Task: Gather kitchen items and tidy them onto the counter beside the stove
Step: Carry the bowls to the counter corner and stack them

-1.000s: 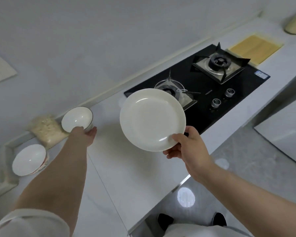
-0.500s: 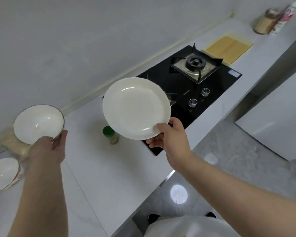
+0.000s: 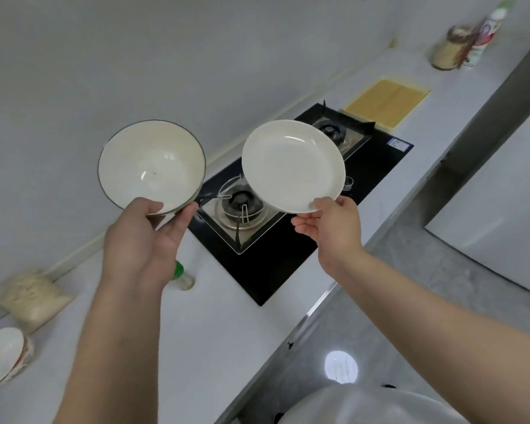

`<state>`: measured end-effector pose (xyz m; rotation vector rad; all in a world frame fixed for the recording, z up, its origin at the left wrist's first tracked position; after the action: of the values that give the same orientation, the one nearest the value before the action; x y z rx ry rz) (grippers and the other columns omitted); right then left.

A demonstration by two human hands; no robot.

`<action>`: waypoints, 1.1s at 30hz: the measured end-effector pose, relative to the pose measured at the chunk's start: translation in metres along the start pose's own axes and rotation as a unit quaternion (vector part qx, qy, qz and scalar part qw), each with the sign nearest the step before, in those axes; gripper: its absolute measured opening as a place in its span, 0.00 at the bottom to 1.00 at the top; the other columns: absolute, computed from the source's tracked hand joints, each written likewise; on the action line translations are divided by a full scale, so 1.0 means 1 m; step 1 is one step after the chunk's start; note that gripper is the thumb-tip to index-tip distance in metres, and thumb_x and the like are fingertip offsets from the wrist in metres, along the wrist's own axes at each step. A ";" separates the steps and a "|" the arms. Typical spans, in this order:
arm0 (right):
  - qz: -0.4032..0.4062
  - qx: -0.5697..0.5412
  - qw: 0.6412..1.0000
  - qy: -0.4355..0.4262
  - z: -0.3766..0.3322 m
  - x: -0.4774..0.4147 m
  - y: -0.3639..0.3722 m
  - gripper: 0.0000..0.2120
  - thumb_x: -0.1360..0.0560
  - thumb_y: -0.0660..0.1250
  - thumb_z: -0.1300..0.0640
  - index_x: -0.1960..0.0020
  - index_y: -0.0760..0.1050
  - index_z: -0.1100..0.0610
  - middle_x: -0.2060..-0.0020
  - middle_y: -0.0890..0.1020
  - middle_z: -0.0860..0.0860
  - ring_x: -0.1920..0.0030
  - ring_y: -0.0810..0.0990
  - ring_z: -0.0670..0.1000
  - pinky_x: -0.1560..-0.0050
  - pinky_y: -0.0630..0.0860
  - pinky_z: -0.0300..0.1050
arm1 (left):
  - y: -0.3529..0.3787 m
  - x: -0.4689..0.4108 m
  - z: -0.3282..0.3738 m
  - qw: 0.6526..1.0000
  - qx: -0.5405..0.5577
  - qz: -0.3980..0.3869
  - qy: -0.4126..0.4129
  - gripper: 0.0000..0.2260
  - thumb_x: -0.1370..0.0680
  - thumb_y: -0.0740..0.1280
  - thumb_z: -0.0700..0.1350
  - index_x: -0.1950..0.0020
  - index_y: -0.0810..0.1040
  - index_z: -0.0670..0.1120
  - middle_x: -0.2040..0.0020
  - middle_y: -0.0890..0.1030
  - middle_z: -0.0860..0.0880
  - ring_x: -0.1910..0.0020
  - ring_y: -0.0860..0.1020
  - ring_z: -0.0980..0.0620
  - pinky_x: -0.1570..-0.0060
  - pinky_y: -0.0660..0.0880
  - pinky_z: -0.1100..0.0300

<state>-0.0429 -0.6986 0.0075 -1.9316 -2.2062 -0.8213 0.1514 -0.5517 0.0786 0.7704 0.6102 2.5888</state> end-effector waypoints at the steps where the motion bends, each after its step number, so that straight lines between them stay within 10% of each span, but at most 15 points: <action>1: 0.009 0.000 1.000 -0.004 -0.008 -0.006 -0.009 0.08 0.21 0.59 0.64 0.42 0.66 0.59 0.73 0.82 0.54 0.67 0.83 0.57 0.63 0.82 0.47 | 0.016 0.003 -0.008 1.000 -0.006 -0.016 -0.010 0.08 0.23 0.61 0.33 0.46 0.76 0.36 0.42 0.80 0.37 0.57 0.85 0.40 0.54 0.83 0.52; 33: 0.139 0.003 0.990 0.026 -0.288 -0.419 -0.355 0.06 0.21 0.56 0.67 0.52 0.64 0.58 0.61 0.78 0.63 0.69 0.80 0.58 0.61 0.83 0.52 | 0.565 -0.036 -0.389 0.946 -0.187 -0.189 -0.186 0.14 0.22 0.59 0.33 0.38 0.73 0.36 0.47 0.81 0.35 0.54 0.83 0.38 0.66 0.81 0.58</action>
<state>-0.3749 -1.2200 -0.0362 -2.1240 -1.8491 -0.8061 -0.1731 -1.1568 0.0509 0.8797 0.1251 2.0442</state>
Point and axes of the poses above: each hand's wrist, its own x-axis away from the middle knuckle, its own y-axis out of the palm, z = x × y, the point moved 3 cm from there along -x, towards the middle knuckle
